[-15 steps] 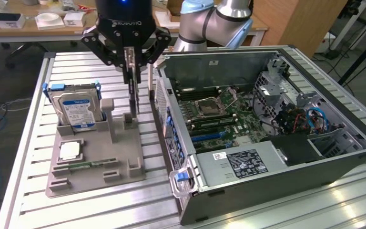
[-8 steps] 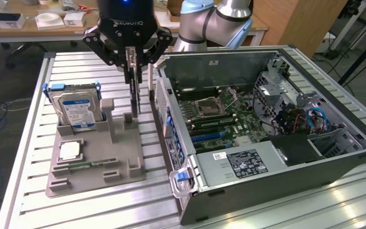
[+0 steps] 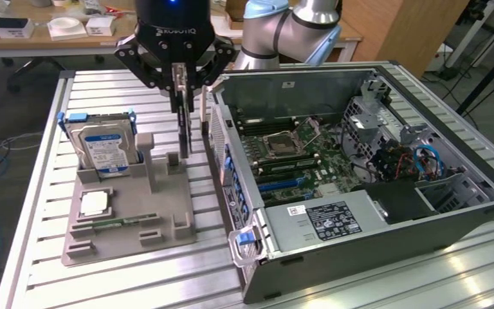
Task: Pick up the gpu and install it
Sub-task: 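Pick up the gpu and move the gpu toward the slot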
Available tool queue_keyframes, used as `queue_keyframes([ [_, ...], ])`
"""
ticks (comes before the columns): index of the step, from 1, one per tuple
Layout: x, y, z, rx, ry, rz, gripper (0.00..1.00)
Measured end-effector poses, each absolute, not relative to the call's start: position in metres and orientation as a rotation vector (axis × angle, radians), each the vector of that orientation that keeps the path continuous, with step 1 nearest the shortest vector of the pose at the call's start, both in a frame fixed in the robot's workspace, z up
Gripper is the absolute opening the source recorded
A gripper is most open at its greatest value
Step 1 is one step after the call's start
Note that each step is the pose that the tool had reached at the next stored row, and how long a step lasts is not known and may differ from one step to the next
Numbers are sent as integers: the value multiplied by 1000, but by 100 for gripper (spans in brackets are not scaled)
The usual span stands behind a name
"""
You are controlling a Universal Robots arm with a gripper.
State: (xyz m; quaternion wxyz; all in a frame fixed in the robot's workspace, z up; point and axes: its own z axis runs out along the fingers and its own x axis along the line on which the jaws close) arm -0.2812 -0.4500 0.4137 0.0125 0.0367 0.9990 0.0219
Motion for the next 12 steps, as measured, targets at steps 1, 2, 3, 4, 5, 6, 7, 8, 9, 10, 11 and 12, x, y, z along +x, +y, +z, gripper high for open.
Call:
queue_keyframes([
  [1, -281, -450, 414, 114, 3114, 68, 26],
  [2, -280, -450, 414, 114, 3114, 68, 26],
  [3, -280, -450, 414, 114, 3114, 68, 26],
  [4, -280, -450, 414, 114, 3114, 68, 26],
  [5, -279, -450, 414, 114, 3114, 68, 26],
  [6, -279, -450, 414, 115, 3114, 68, 26],
  [7, -278, -450, 414, 115, 3114, 68, 26],
  [8, -278, -450, 414, 114, 3114, 68, 26],
  [9, -277, -450, 414, 114, 3114, 68, 26],
  [10, -277, -450, 414, 114, 3114, 68, 26],
  [11, -277, -450, 414, 114, 3114, 68, 26],
  [12, -276, -450, 414, 114, 3114, 68, 26],
])
